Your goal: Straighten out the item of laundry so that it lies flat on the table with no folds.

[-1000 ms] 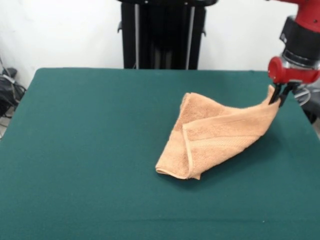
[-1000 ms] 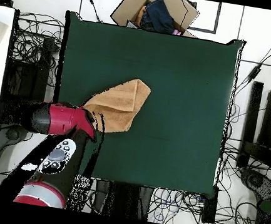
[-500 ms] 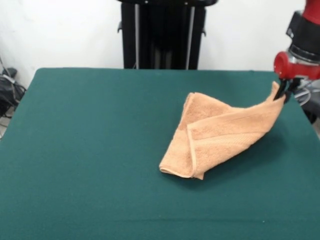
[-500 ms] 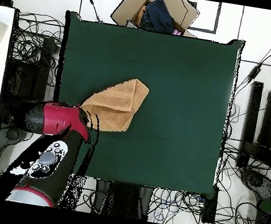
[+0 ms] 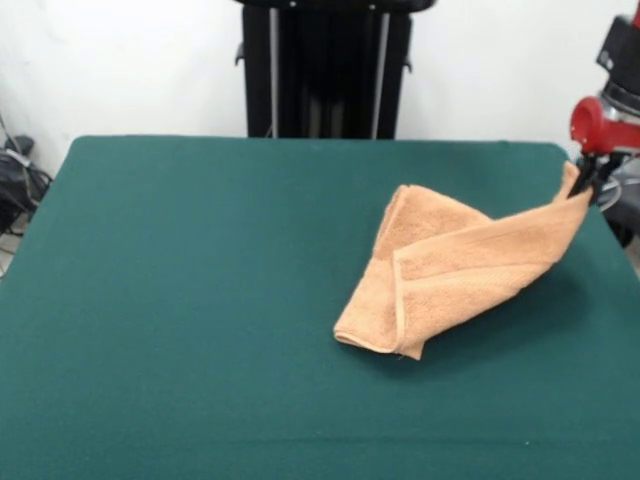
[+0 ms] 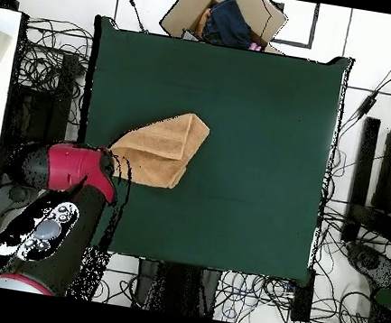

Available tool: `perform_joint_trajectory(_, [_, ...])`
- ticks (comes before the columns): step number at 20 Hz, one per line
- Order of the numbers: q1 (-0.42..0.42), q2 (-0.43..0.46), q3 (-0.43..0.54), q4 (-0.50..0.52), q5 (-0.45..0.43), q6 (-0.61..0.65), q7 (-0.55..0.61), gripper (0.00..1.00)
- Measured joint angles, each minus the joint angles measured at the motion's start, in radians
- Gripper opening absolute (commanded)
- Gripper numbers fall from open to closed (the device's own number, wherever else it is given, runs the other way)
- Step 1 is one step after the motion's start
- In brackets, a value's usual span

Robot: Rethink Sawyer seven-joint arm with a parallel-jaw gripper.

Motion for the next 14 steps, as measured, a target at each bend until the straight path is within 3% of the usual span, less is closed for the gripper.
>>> perform_joint_trajectory(14, [0.003,0.029,-0.042,0.005,0.0,-0.005,0.014,0.0])
